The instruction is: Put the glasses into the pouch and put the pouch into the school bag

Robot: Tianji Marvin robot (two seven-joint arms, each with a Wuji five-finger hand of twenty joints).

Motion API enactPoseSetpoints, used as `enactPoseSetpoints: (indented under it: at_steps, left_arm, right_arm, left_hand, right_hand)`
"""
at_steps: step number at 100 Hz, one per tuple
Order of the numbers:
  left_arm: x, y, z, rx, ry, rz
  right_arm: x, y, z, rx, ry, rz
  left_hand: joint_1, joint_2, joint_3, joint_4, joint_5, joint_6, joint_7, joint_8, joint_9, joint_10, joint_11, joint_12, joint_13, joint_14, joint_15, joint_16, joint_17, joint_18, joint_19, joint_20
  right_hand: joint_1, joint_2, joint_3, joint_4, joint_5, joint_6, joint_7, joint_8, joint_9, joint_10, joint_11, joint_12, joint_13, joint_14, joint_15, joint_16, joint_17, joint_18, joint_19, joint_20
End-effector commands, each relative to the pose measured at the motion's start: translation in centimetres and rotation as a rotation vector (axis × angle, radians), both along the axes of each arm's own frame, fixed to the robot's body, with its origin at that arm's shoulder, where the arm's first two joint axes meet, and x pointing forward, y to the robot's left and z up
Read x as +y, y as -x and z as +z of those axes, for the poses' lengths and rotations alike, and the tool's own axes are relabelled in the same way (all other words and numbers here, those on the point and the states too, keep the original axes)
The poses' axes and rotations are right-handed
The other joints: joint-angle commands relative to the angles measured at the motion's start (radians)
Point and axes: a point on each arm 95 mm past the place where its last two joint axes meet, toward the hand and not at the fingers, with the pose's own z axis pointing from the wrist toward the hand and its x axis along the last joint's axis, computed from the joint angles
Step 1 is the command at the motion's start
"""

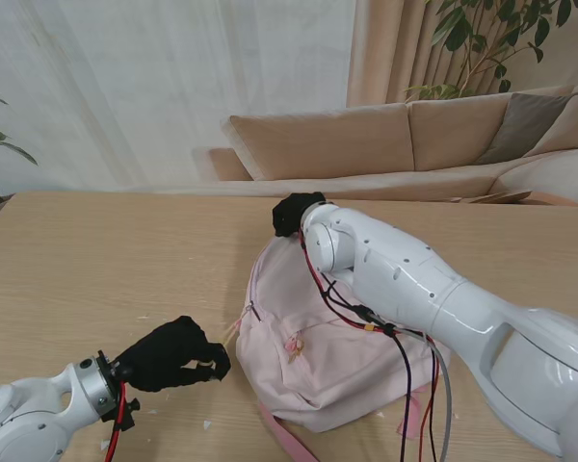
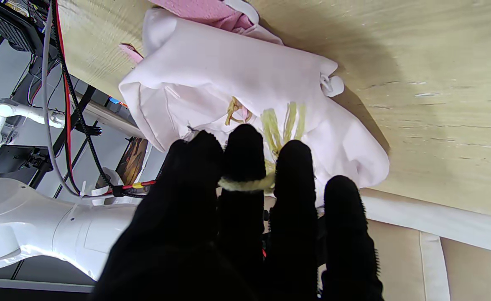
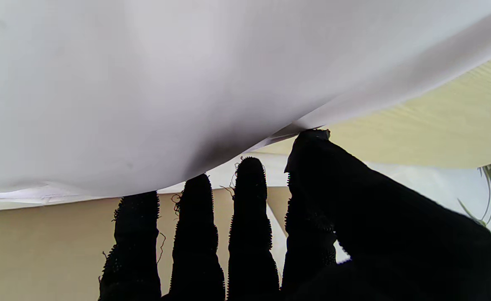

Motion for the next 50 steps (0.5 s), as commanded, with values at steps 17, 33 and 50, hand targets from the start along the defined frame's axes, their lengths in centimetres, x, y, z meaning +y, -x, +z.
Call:
enactPoseSetpoints:
  at_steps: [17,33,50]
  left_arm:
    - [0.1,0.4,-0.5,0.047,-0.016,-0.020]
    - [0.2,0.8,-0.5,0.071,-0.038,-0.046]
    - [0.2,1.5,-0.4,0.121,-0.032,-0.089]
  right_arm:
    - [-0.7,-0.6,-0.1,0.014,0.018,-0.039]
    - [-1.0,-0.9,-0.2,0.020,0.025,-0.064]
    - [-1.4,-1.0,-0.2,0.024,0.031,-0.085]
  left_hand:
    - [0.004,0.090,0.059,0.014,0.080,-0.041,0.115,0.095,0.033,-0.023,0.054,0.017,0.024,-0.010,0.030,0.032,0.002,0.014,0.037,0.016]
    - [0.003,0.090,0.060,0.014,0.080,-0.041,0.116,0.100,0.036,-0.024,0.056,0.019,0.028,-0.009,0.034,0.035,0.006,0.014,0.041,0.017]
    - [0.003,0.091,0.059,0.014,0.081,-0.039,0.114,0.102,0.037,-0.021,0.058,0.021,0.030,-0.008,0.037,0.039,0.007,0.015,0.044,0.019]
  right_hand:
    - [0.035,0.020,0.005,0.003,0.021,0.026,0.026,0.022,-0.001,0.001,0.023,0.010,-0.007,0.007,0.017,0.015,0.002,0.011,0.032,0.018]
    - [0.039,0.024,0.002,0.003,0.019,0.029,0.028,0.027,-0.003,0.002,0.029,0.012,-0.006,0.009,0.023,0.017,0.004,0.010,0.039,0.019]
    - [0.043,0.025,0.000,0.004,0.019,0.033,0.029,0.030,-0.004,0.004,0.036,0.014,-0.008,0.009,0.028,0.018,0.003,0.010,0.044,0.020]
